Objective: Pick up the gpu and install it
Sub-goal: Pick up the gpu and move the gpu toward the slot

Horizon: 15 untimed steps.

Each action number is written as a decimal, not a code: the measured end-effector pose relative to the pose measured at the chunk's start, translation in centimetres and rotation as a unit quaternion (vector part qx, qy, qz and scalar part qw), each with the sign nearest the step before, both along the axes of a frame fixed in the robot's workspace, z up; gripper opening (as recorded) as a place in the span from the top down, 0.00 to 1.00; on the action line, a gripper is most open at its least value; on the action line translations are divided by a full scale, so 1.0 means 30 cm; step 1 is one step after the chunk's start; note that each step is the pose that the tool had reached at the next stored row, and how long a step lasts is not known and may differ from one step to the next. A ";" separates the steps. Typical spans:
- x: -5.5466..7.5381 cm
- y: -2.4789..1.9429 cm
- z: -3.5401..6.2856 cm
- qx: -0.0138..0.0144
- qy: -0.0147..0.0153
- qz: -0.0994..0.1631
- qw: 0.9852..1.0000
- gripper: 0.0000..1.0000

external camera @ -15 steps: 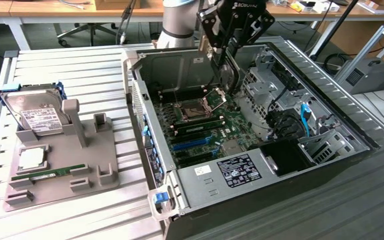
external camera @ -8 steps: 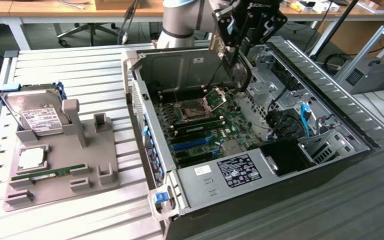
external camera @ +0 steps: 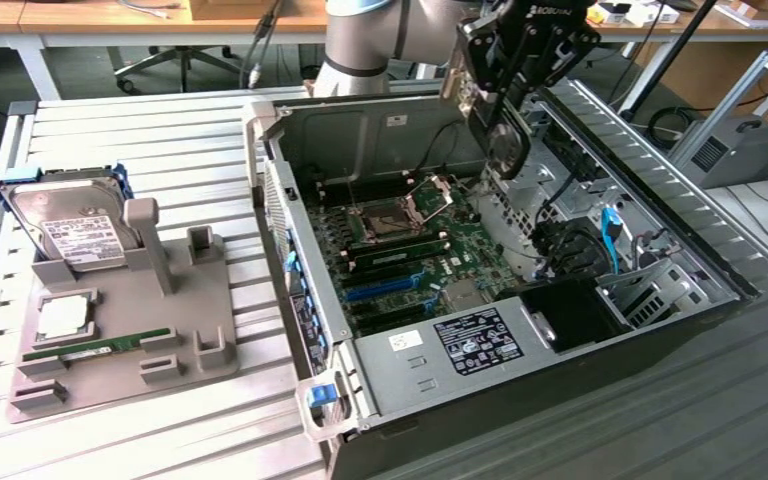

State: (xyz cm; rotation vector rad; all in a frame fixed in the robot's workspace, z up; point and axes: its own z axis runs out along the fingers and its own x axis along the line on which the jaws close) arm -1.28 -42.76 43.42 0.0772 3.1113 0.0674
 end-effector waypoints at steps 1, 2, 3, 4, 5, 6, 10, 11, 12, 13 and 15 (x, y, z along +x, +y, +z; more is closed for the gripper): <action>0.008 0.000 0.000 0.000 0.000 0.000 1.000 0.73; 0.015 0.000 0.000 0.000 0.000 0.000 1.000 0.73; 0.023 0.000 0.000 0.000 0.000 0.000 1.000 0.73; 0.031 0.000 0.000 0.000 0.000 0.000 1.000 0.73; 0.039 0.000 0.000 0.000 0.000 0.000 1.000 0.73; 0.046 0.000 0.000 0.000 0.000 0.000 1.000 0.73; 0.076 0.000 0.000 0.000 0.000 0.000 1.000 0.73; 0.079 0.000 0.000 0.000 0.000 0.000 1.000 0.73; 0.079 0.000 0.000 0.000 0.000 0.000 1.000 0.73; 0.079 0.000 0.000 0.000 0.000 0.000 1.000 0.73; 0.079 0.000 0.000 0.000 0.000 0.000 1.000 0.73</action>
